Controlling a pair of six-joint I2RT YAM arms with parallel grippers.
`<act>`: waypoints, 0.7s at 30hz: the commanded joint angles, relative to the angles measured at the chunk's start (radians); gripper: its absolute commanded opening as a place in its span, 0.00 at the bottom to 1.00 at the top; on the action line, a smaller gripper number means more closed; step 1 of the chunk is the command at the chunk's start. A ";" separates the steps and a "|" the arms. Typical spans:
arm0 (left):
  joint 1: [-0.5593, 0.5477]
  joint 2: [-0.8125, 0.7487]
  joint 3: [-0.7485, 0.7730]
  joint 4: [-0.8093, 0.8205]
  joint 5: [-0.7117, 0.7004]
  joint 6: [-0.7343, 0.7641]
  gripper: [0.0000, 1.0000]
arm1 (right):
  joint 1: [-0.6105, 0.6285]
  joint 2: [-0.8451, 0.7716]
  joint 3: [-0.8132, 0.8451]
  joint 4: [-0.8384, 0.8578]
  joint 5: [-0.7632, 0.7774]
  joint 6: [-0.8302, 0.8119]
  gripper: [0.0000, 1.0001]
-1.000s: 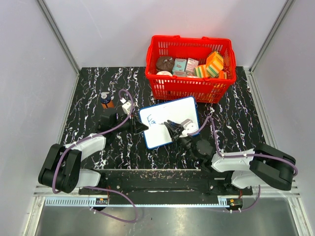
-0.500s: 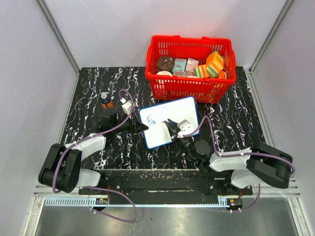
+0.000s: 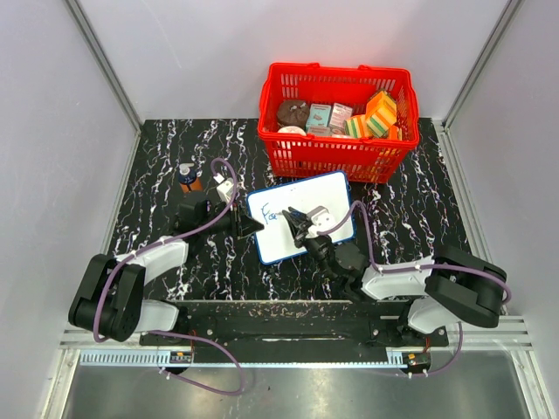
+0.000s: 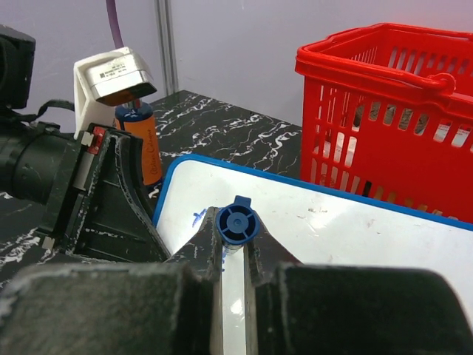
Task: Write a sentence on the whiteboard
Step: Write with the whiteboard marker on the whiteboard.
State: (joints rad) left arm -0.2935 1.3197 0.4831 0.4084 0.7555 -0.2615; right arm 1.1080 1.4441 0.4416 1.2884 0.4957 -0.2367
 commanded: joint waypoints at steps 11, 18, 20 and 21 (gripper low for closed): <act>0.005 0.021 0.017 -0.006 -0.091 0.139 0.00 | -0.113 -0.419 -0.010 -0.181 -0.176 0.282 0.00; 0.005 0.018 0.017 -0.008 -0.093 0.139 0.00 | -0.344 -0.530 -0.070 -0.317 -0.436 0.571 0.00; 0.005 0.018 0.015 -0.006 -0.093 0.139 0.00 | -0.353 -0.530 -0.079 -0.331 -0.444 0.582 0.00; 0.005 0.018 0.015 -0.006 -0.093 0.139 0.00 | -0.355 -0.527 -0.095 -0.327 -0.442 0.588 0.00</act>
State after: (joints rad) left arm -0.2935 1.3197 0.4839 0.4057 0.7555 -0.2615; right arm 0.7734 0.9180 0.3817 1.0225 0.1551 0.2367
